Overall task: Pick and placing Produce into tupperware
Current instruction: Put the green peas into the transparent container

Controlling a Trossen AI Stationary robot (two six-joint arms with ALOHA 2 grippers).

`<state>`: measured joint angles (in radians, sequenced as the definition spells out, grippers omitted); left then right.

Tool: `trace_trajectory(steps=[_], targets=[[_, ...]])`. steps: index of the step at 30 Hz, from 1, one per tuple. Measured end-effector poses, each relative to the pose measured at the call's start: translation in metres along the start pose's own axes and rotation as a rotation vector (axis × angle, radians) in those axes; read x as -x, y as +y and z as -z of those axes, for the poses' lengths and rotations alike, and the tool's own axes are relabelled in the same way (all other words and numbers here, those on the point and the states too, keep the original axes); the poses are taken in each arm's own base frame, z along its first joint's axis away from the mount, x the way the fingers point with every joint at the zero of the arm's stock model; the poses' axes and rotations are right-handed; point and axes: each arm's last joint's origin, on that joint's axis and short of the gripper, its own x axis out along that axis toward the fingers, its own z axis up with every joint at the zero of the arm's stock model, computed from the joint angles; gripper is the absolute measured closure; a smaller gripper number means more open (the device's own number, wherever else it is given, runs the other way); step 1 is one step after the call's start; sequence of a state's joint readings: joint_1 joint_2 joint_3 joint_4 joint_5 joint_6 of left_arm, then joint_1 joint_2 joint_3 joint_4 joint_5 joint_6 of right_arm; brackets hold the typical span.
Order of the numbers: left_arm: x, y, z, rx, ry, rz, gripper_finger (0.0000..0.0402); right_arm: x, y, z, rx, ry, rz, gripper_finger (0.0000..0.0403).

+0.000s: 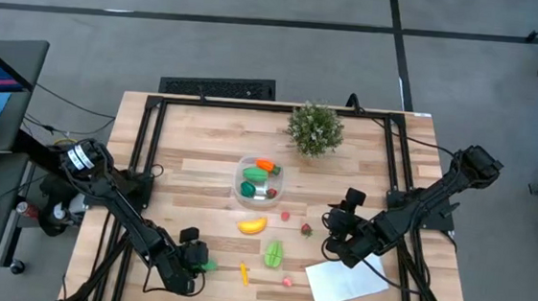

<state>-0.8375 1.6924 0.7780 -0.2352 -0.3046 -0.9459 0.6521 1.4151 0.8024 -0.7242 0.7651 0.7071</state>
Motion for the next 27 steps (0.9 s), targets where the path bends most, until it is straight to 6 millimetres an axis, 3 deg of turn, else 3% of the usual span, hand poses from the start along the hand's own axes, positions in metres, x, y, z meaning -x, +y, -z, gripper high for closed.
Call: trace_trajectory(steps=[12, 27], targets=[[0.005, -0.005, -0.009, -0.099, -0.017, -0.062, 0.0262, 0.000, 0.000, 0.000, -0.001, 0.000, 0.000, 0.0226], [0.038, -0.011, -0.067, -0.347, -0.180, -0.403, 0.0260, 0.000, 0.000, 0.000, 0.000, 0.000, 0.000, 0.0226]])
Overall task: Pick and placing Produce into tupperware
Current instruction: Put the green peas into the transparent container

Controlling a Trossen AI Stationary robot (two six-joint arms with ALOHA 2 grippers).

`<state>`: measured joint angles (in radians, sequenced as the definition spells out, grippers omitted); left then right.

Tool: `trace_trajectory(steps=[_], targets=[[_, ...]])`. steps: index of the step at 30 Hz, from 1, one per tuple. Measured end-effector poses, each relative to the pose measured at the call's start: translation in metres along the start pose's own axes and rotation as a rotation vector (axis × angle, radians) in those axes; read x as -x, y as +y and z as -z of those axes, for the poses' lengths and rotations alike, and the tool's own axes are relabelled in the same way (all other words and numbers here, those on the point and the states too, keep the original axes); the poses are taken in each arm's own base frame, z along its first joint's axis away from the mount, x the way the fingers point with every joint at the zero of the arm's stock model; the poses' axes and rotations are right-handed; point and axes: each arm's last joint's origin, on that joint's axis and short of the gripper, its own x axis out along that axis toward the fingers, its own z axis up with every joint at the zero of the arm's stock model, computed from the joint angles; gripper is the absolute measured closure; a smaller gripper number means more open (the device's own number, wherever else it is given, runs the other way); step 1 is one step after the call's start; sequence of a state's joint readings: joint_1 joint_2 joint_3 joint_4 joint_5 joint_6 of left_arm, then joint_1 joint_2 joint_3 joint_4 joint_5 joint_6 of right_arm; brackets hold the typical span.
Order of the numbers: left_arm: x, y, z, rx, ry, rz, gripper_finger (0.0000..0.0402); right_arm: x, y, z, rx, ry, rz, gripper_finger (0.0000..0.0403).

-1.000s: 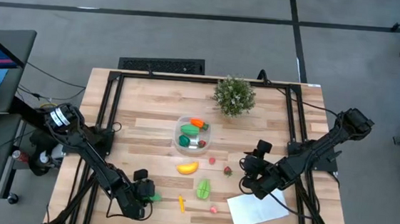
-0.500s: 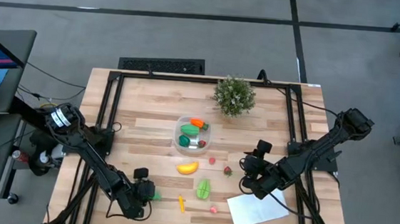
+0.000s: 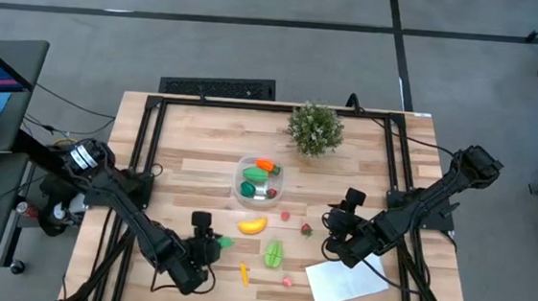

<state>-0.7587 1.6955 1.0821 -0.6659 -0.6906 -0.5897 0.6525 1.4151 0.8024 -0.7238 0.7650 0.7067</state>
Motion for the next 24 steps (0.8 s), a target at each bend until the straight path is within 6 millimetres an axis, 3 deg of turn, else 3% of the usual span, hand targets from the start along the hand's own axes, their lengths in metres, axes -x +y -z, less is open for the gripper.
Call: trace_trajectory(steps=[9, 24], targets=[[-0.006, 0.028, -0.034, -0.164, -0.059, -0.194, 0.0260, 0.000, 0.000, 0.000, 0.000, 0.000, 0.000, 0.0226], [-0.050, 0.097, -0.053, -0.244, 0.080, -0.397, 0.0260, 0.000, 0.000, 0.000, 0.001, 0.001, 0.000, 0.0226]])
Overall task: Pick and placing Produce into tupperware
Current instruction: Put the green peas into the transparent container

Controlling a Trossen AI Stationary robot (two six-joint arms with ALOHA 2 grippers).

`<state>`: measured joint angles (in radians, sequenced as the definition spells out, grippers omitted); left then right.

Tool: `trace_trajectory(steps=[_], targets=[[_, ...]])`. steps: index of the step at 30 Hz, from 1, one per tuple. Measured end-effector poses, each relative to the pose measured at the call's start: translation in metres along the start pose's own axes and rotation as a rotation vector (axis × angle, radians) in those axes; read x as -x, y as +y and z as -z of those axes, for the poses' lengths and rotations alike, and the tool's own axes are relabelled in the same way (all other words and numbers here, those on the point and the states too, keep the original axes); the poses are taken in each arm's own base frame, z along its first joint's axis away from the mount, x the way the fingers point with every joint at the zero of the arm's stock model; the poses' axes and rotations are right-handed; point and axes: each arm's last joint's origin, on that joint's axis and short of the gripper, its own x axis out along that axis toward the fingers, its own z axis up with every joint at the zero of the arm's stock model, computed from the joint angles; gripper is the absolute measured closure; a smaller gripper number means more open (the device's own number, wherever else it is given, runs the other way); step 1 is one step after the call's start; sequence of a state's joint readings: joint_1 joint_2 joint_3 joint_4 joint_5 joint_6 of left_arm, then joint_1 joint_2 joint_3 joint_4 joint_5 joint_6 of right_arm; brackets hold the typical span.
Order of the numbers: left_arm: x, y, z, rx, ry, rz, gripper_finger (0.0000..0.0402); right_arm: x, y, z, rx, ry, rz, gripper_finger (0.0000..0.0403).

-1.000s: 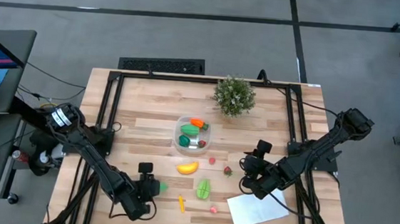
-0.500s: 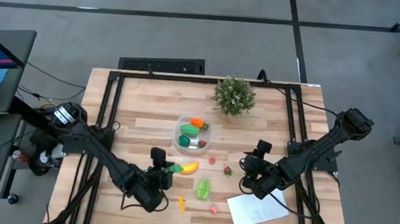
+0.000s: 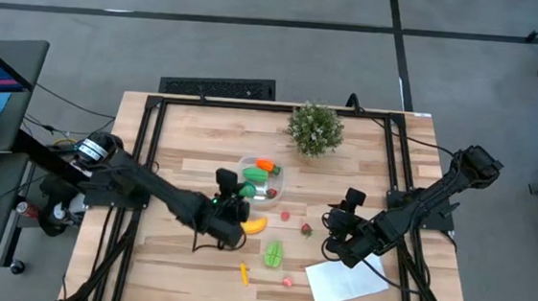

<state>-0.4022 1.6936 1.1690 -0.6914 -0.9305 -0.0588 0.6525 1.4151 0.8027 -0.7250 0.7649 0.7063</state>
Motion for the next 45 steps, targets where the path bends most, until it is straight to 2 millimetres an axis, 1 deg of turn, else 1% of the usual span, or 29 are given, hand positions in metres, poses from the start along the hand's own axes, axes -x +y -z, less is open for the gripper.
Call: trace_trajectory(steps=[5, 10, 16, 26, 30, 32, 37, 45], targets=[[-0.020, 0.015, -0.003, -0.013, 0.027, -0.014, 0.0260, -0.003, -0.001, 0.005, 0.009, 0.008, 0.006, 0.0226], [-0.039, 0.030, -0.007, -0.007, 0.016, 0.042, 0.0260, -0.007, -0.002, 0.013, 0.006, 0.026, 0.021, 0.0226], [-0.061, 0.048, -0.010, 0.017, -0.016, 0.118, 0.0260, -0.008, -0.002, 0.015, 0.003, 0.030, 0.021, 0.0226], [-0.100, 0.079, 0.004, 0.090, 0.026, 0.247, 0.0260, -0.008, -0.002, 0.015, -0.002, 0.028, 0.019, 0.0226], [-0.117, 0.085, 0.010, 0.107, 0.040, 0.297, 0.0260, -0.008, -0.002, 0.015, -0.003, 0.028, 0.019, 0.0226], [-0.124, 0.087, 0.010, 0.128, 0.026, 0.309, 0.0260, -0.008, -0.002, 0.015, -0.003, 0.028, 0.019, 0.0226], [-0.135, 0.090, 0.015, 0.151, 0.026, 0.379, 0.0260, -0.008, -0.002, 0.015, -0.003, 0.028, 0.019, 0.0226], [-0.138, 0.094, 0.015, 0.175, 0.000, 0.398, 0.0260, -0.008, -0.002, 0.015, -0.003, 0.028, 0.019, 0.0226]])
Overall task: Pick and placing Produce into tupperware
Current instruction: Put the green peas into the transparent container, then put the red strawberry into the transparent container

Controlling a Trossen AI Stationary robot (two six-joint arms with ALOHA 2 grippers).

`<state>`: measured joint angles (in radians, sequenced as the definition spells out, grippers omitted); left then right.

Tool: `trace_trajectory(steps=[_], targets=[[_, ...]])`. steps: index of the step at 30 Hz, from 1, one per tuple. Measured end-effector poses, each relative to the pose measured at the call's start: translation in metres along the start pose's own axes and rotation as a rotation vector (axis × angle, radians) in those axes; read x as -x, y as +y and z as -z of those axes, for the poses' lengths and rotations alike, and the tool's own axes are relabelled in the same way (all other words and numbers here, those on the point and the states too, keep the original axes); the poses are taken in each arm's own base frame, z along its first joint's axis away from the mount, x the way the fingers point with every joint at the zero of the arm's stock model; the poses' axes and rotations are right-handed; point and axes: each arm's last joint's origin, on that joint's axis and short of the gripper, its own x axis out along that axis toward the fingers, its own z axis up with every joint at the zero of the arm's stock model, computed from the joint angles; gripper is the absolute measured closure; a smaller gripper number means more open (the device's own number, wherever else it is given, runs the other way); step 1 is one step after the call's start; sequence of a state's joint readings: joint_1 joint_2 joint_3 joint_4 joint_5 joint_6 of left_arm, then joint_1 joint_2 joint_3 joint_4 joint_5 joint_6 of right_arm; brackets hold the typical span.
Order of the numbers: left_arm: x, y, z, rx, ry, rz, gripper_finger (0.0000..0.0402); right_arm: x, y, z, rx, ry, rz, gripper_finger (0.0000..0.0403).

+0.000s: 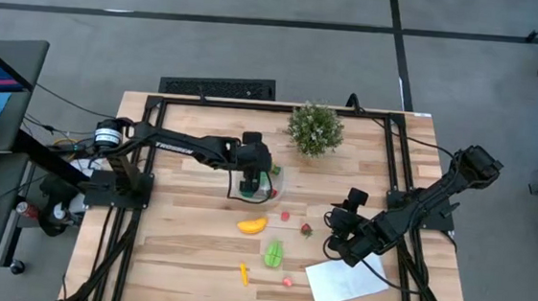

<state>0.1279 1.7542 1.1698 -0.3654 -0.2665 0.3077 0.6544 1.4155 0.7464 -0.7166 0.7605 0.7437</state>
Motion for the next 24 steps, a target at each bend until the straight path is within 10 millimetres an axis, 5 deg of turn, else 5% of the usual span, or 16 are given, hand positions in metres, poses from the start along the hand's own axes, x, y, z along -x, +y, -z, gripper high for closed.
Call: trace_trajectory(steps=[24], targets=[[0.0017, -0.0052, -0.0034, -0.037, -0.022, 0.003, 0.0184, 0.0000, 0.0004, -0.0004, -0.013, -0.002, -0.005, 0.0226]])
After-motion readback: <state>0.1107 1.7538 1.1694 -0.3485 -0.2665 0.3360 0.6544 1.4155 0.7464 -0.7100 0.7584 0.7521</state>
